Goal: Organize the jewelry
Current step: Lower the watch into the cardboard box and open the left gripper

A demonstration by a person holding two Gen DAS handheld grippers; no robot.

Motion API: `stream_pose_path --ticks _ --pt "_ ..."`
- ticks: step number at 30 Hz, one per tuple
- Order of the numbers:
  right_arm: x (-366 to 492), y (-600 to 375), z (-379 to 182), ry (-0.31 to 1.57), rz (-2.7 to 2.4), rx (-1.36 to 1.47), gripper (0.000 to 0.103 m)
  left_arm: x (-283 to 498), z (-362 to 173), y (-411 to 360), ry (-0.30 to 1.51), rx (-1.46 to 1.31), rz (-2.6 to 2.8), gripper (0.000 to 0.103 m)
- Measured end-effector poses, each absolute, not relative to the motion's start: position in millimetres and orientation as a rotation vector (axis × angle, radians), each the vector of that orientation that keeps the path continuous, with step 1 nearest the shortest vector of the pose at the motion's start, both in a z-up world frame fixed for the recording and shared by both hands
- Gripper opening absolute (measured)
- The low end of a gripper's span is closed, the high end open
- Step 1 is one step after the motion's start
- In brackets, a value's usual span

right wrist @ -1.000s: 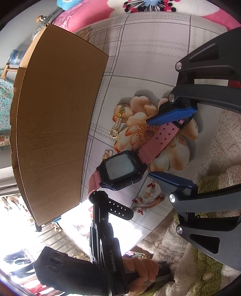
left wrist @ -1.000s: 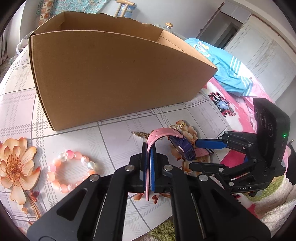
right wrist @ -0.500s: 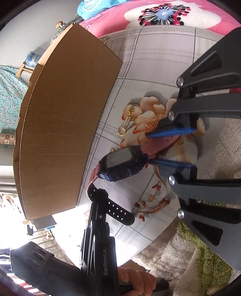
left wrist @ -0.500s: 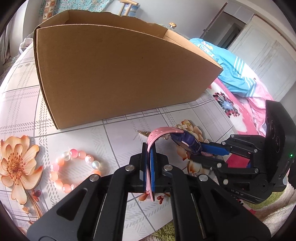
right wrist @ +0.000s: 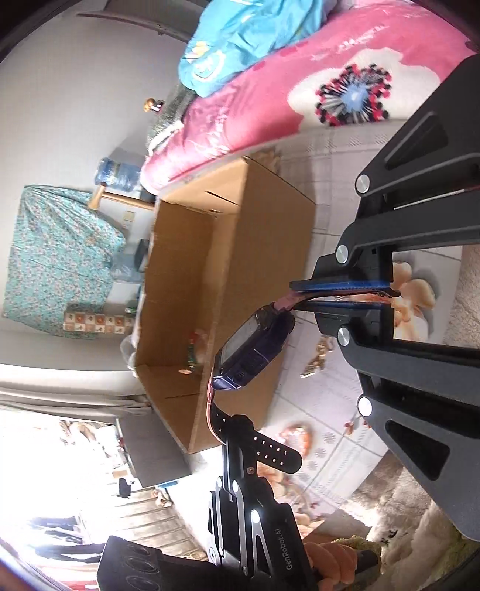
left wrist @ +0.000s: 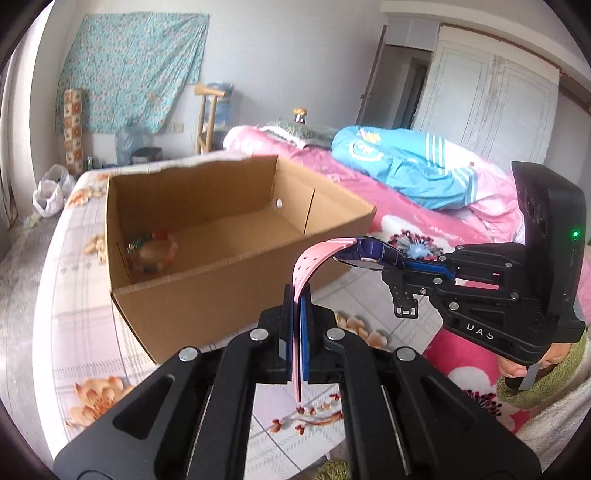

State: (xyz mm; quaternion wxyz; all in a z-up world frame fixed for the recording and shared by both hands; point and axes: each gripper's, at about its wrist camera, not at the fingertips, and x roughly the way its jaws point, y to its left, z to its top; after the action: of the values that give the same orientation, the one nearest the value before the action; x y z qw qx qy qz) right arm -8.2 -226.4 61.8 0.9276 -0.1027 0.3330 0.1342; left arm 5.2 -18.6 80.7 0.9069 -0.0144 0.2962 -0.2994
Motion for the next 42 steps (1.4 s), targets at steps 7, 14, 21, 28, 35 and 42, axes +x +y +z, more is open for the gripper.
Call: stream_pose_path --ticks 7,14,21,28,35,42 --pt "60 -226 109 0.608 0.303 -0.191 0.005 73 129 -19 0.600 -0.059 -0.587 0.002" --pt "185 -240 83 0.922 0.400 -0.021 0.005 182 114 -27 0.915 -0.109 -0.575 0.002" --pt "274 -242 27 1.226 0.380 0.083 0.006 248 67 -42 1.176 -0.079 -0.528 0.002" --pt "304 -239 19 1.203 0.274 0.035 0.011 289 17 -52 1.341 -0.032 -0.424 0.016" --pt "302 -247 40 1.074 0.234 -0.003 0.016 293 27 -35 1.261 -0.062 -0.391 0.024" --pt "272 -257 76 0.908 0.232 -0.004 0.034 264 86 -3 0.982 -0.117 -0.392 0.031"
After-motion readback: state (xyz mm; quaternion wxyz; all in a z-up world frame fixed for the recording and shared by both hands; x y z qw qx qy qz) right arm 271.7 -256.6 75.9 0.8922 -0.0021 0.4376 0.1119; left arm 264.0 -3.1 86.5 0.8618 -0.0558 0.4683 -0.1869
